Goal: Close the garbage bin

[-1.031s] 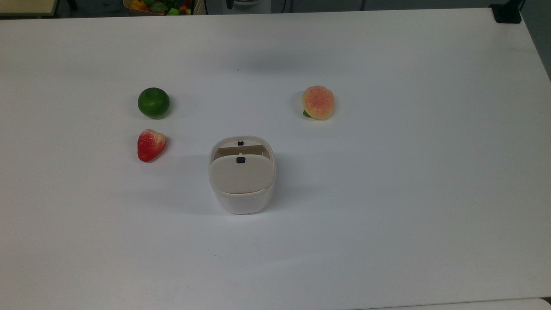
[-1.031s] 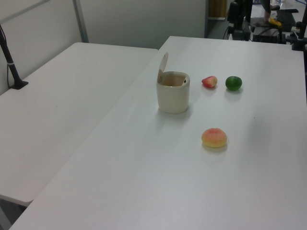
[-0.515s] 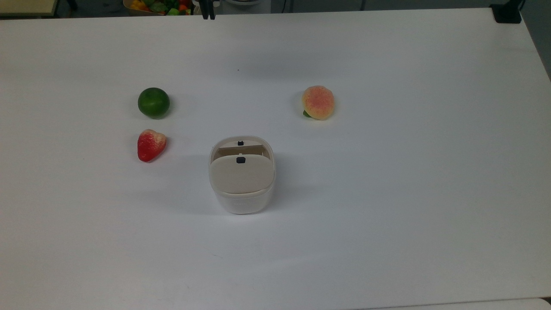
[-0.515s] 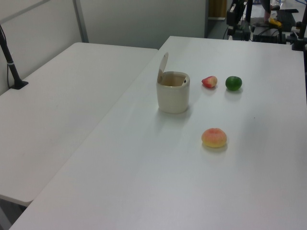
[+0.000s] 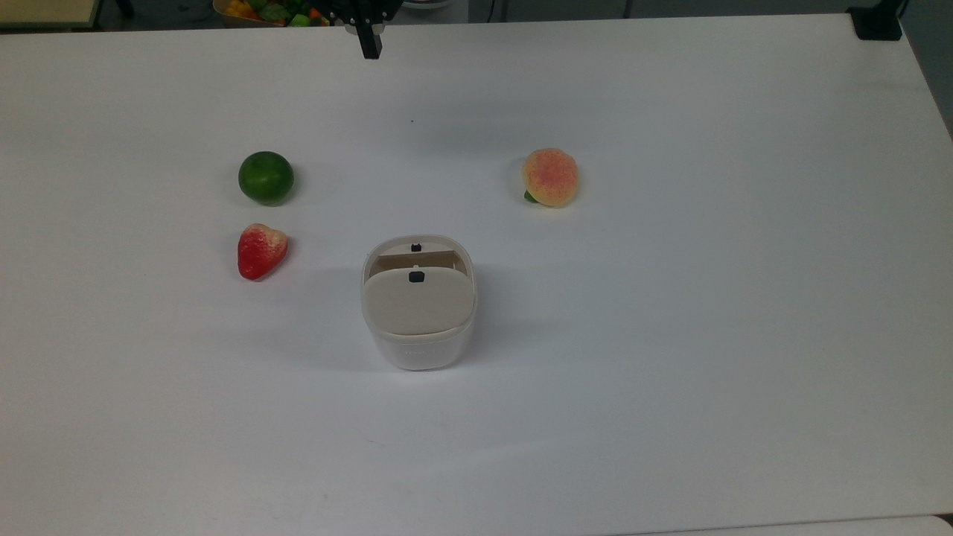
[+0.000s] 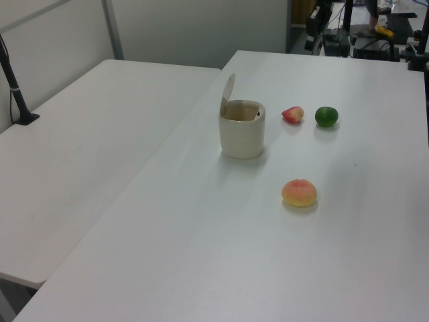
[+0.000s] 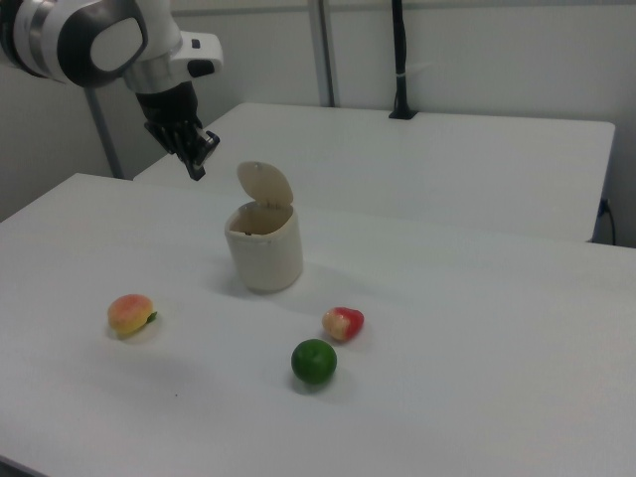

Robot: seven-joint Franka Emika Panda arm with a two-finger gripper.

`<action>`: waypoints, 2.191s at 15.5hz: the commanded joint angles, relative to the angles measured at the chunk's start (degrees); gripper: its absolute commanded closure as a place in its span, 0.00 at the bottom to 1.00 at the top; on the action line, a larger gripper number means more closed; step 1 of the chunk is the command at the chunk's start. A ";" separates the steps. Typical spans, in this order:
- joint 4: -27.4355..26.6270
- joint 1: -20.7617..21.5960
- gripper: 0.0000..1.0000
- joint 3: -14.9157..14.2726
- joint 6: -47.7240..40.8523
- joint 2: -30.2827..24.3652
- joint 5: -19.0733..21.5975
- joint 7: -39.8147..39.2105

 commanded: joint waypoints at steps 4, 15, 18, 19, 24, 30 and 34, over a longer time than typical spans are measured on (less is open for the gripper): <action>-0.79 0.56 1.00 1.99 14.86 1.75 1.01 -1.43; 0.18 2.05 1.00 3.93 39.73 10.36 -0.14 -0.64; 0.18 2.05 1.00 3.93 46.06 14.05 -0.40 -0.64; 0.27 2.05 1.00 3.84 47.82 15.11 -0.40 -0.64; 0.44 2.14 1.00 3.93 52.58 18.80 -0.40 -0.64; 0.36 2.05 1.00 3.84 53.29 20.74 -0.75 -0.72; 0.01 1.79 1.00 3.75 53.29 21.27 -0.75 -0.81</action>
